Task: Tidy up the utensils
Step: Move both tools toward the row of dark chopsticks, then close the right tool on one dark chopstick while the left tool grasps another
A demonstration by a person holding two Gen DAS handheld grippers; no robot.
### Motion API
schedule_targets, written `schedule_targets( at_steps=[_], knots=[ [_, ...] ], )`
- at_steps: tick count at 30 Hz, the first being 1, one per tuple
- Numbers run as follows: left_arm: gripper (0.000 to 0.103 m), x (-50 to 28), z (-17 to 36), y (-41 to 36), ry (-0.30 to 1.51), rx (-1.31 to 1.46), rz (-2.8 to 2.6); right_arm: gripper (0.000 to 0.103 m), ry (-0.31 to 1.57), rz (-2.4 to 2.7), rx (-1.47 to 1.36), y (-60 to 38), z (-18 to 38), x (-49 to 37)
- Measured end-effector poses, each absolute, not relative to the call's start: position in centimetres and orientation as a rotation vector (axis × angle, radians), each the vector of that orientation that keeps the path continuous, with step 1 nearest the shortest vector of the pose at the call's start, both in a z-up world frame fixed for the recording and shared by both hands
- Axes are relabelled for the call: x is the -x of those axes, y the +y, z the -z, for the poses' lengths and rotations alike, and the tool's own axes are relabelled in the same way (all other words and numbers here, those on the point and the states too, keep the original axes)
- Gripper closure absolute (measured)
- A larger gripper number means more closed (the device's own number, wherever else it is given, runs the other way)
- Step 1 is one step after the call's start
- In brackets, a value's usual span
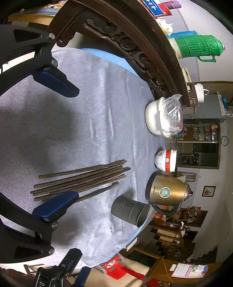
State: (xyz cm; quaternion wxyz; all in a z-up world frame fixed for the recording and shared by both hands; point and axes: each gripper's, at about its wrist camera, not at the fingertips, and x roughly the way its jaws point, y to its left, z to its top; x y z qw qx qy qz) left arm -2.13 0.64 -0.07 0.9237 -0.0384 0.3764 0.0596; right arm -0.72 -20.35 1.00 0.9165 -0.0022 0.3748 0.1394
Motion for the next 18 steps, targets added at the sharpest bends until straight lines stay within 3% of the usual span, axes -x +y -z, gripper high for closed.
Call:
schedule_targets(
  at_steps=[2,7,9,11,13,18],
  knots=[
    [0.000,2.2,0.2,0.8,0.769,0.079,-0.129,0.014,0.795,-0.312,-0.027,-20.5,-0.7,0.5],
    [0.000,2.0,0.6,1.4,0.779,0.089,-0.128,0.018,0.837,-0.341,-0.068,-20.4,-0.1,-0.6],
    [0.000,1.8,0.9,1.7,0.796,0.100,-0.127,0.028,0.865,-0.373,-0.094,-20.3,0.1,-1.4],
    [0.000,1.6,1.2,2.0,0.812,0.107,-0.124,0.046,0.902,-0.398,-0.119,-20.3,0.5,-2.3],
    [0.000,1.5,1.6,2.3,0.823,0.120,-0.120,0.053,0.958,-0.419,-0.131,-19.8,1.3,-3.9],
    [0.000,0.9,2.6,3.1,0.873,0.154,-0.111,0.054,1.055,-0.459,-0.111,-17.5,2.8,-7.6]
  ],
)
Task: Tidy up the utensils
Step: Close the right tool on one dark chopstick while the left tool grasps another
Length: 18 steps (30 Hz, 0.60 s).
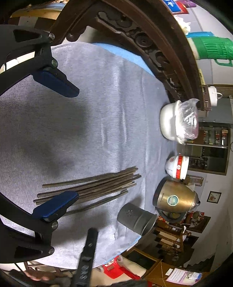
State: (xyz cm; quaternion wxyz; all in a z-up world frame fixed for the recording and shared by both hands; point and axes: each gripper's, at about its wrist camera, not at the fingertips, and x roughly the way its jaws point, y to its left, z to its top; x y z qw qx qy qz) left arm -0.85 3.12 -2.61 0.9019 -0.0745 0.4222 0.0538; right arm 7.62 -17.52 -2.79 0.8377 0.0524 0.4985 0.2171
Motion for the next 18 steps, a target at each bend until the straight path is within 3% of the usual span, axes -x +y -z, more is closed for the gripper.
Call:
schedule_targets(
  at_steps=[3,9,14,18],
  knots=[
    [0.000,0.4,3.2,3.6,0.907,0.179,-0.107,0.063,1.115,-0.463,-0.101,-16.1,3.8,-10.2],
    [0.003,-1.2,4.1,4.3,0.964,0.228,-0.098,0.070,1.210,-0.455,-0.071,-13.9,5.9,-13.9],
    [0.010,-3.6,4.6,4.2,1.024,0.262,-0.070,0.093,1.254,-0.447,-0.051,-13.3,7.2,-15.0],
    [0.015,-6.2,4.8,3.5,1.080,0.264,-0.054,0.095,1.256,-0.438,-0.077,-14.9,7.4,-14.7]
  ],
)
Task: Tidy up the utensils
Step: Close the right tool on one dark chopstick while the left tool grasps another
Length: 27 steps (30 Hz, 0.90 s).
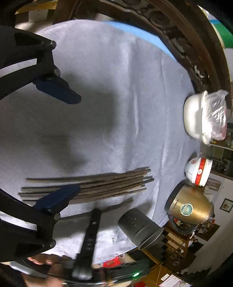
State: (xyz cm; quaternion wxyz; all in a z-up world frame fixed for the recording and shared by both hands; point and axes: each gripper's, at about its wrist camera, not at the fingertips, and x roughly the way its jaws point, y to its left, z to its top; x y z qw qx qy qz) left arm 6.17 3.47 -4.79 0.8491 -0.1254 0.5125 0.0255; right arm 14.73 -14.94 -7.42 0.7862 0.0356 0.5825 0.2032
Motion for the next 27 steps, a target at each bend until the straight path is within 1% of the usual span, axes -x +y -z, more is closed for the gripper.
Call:
schedule_targets(
  at_steps=[2,4,6,11,13,14,16,17,18,19,20,27],
  knots=[
    [0.020,-7.6,5.0,3.0,1.119,0.268,-0.046,0.095,1.258,-0.437,-0.088,-15.8,7.5,-14.5],
    [0.028,-9.2,5.4,2.4,1.161,0.273,-0.043,0.095,1.262,-0.442,-0.096,-16.5,7.5,-14.2],
    [0.033,-10.8,5.7,1.7,1.201,0.267,-0.031,0.095,1.262,-0.448,-0.083,-16.8,7.5,-14.1],
    [0.039,-13.2,6.7,0.7,1.268,0.230,-0.046,0.095,1.256,-0.473,-0.073,-16.7,7.6,-14.0],
    [0.046,-13.7,7.3,0.3,1.301,0.204,-0.055,0.095,1.256,-0.483,-0.078,-17.2,7.6,-13.8],
    [0.047,-13.8,7.4,0.1,1.302,0.185,-0.062,0.095,1.257,-0.488,-0.080,-17.4,7.6,-13.9],
    [0.053,-13.9,7.4,-0.3,1.305,0.158,-0.064,0.095,1.257,-0.494,-0.080,-17.5,7.7,-13.9],
    [0.058,-14.0,7.3,-0.4,1.304,0.149,-0.064,0.095,1.257,-0.495,-0.078,-17.5,7.7,-13.9],
    [0.070,-14.0,7.3,-0.4,1.305,0.135,-0.070,0.095,1.257,-0.495,-0.074,-17.5,7.6,-13.9],
    [0.087,-14.0,7.3,-0.4,1.307,0.125,-0.074,0.095,1.258,-0.496,-0.069,-18.0,7.6,-13.8],
    [0.097,-14.0,7.2,-0.2,1.314,0.124,-0.071,0.095,1.259,-0.496,-0.060,-17.9,7.5,-13.8],
    [0.098,-10.9,7.0,3.1,1.363,0.192,-0.012,0.095,1.286,-0.495,0.054,-16.6,7.2,-13.6]
  ],
)
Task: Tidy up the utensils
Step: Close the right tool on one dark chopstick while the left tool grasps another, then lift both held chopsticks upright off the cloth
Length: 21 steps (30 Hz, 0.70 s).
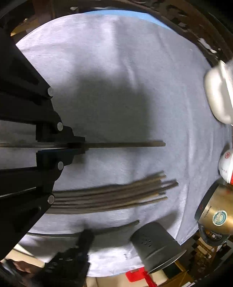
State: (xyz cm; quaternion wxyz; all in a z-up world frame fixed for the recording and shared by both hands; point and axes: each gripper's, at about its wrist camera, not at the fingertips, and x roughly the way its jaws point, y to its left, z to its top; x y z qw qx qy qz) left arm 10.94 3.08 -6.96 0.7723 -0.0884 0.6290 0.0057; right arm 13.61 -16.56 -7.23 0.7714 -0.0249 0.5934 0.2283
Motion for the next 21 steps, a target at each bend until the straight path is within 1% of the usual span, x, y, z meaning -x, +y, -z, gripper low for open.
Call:
schedule_targets(
  at_steps=[4,5,8,9,10,12,15,16,17,18,21],
  knots=[
    [0.097,-9.7,7.0,4.7,1.395,0.264,0.028,0.094,1.320,-0.478,0.125,-15.9,7.1,-13.6],
    [0.096,-9.7,7.0,5.0,1.401,0.275,0.029,0.094,1.333,-0.471,0.119,-15.8,7.0,-13.8],
    [0.082,-10.6,6.4,5.9,1.407,0.296,0.013,0.093,1.368,-0.450,0.118,-15.2,6.9,-14.8],
    [0.076,-11.5,6.1,6.1,1.401,0.294,0.002,0.093,1.372,-0.433,0.113,-15.1,6.8,-15.3],
    [0.073,-12.1,6.1,6.0,1.397,0.292,0.000,0.093,1.369,-0.422,0.108,-14.9,6.6,-15.7],
    [0.073,-13.2,6.1,6.1,1.400,0.275,-0.008,0.093,1.362,-0.403,0.096,-14.6,6.4,-16.5],
    [0.074,-14.6,5.9,6.0,1.400,0.251,-0.022,0.093,1.355,-0.379,0.097,-13.9,6.5,-17.6],
    [0.082,-14.9,5.8,5.7,1.401,0.239,-0.022,0.093,1.355,-0.368,0.096,-13.8,6.5,-17.9],
    [0.094,-15.1,5.9,5.7,1.407,0.234,-0.012,0.093,1.352,-0.366,0.095,-13.7,6.4,-18.0],
    [0.098,-15.1,5.9,5.5,1.411,0.238,-0.001,0.093,1.350,-0.366,0.121,-13.3,6.3,-18.0],
    [0.098,-14.1,6.2,5.9,1.393,0.269,0.030,0.095,1.341,-0.386,0.141,-13.3,6.1,-17.4]
  ],
)
